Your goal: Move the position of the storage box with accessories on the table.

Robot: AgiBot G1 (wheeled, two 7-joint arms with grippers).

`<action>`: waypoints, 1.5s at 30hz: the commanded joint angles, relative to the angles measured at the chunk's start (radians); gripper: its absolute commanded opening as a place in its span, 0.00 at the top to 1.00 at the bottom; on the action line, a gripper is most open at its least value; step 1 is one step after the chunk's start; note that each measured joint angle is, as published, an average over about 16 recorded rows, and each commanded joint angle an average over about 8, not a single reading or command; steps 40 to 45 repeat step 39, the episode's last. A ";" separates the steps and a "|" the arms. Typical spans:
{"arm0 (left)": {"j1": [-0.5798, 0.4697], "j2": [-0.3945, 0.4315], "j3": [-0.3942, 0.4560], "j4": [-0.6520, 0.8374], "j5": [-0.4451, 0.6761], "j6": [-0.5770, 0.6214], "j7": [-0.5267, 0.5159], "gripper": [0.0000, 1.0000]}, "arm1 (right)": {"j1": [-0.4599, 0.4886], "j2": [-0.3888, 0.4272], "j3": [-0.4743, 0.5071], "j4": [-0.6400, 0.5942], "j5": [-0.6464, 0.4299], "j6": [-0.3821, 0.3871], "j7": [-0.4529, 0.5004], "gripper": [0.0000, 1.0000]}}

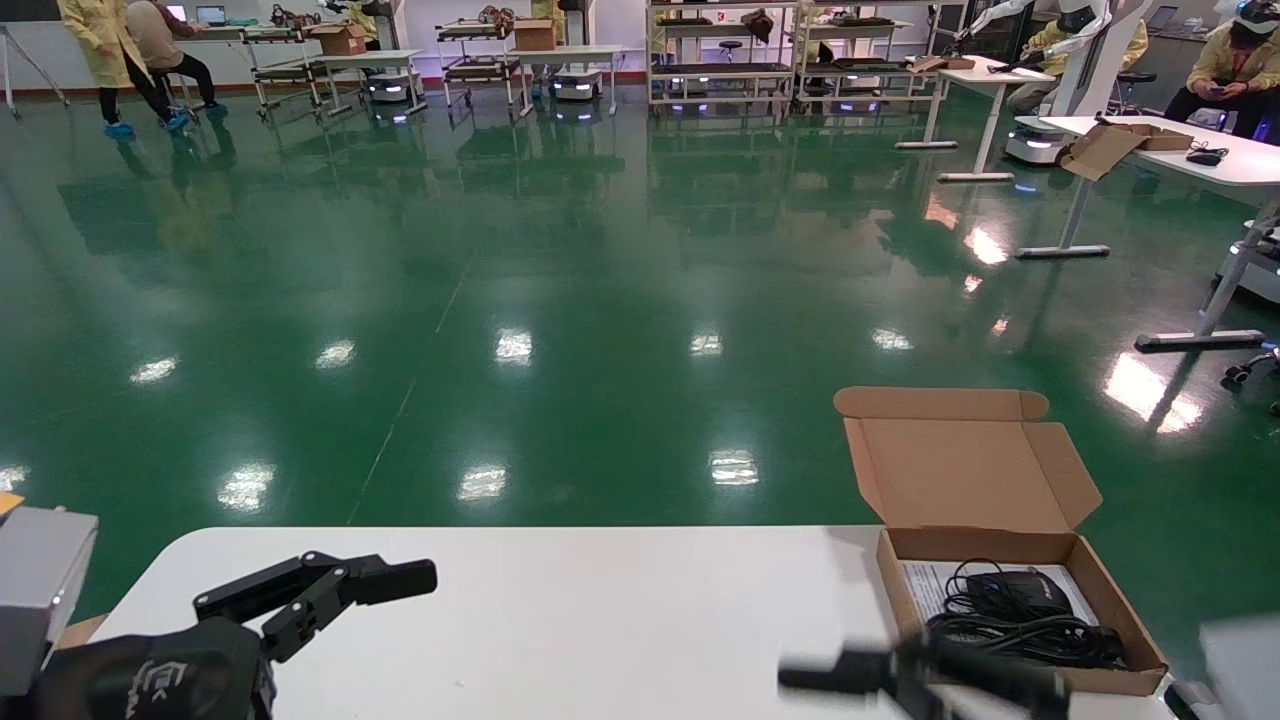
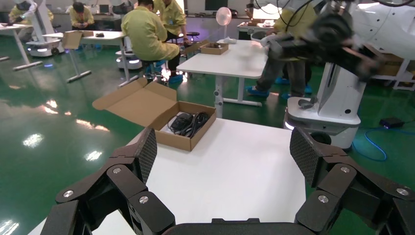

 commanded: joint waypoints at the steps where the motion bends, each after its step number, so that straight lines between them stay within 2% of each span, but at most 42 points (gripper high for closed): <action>1: 0.000 0.000 0.000 0.000 0.000 0.000 0.000 0.00 | -0.007 0.014 -0.001 0.025 -0.016 -0.031 0.026 0.00; 5: 0.000 0.000 0.000 0.000 0.000 0.000 0.000 0.00 | -0.011 0.020 -0.002 0.036 -0.024 -0.046 0.032 0.00; 45: 0.000 0.000 0.000 0.000 0.000 0.000 0.000 0.00 | -0.004 0.007 -0.001 0.010 -0.007 -0.011 0.014 0.00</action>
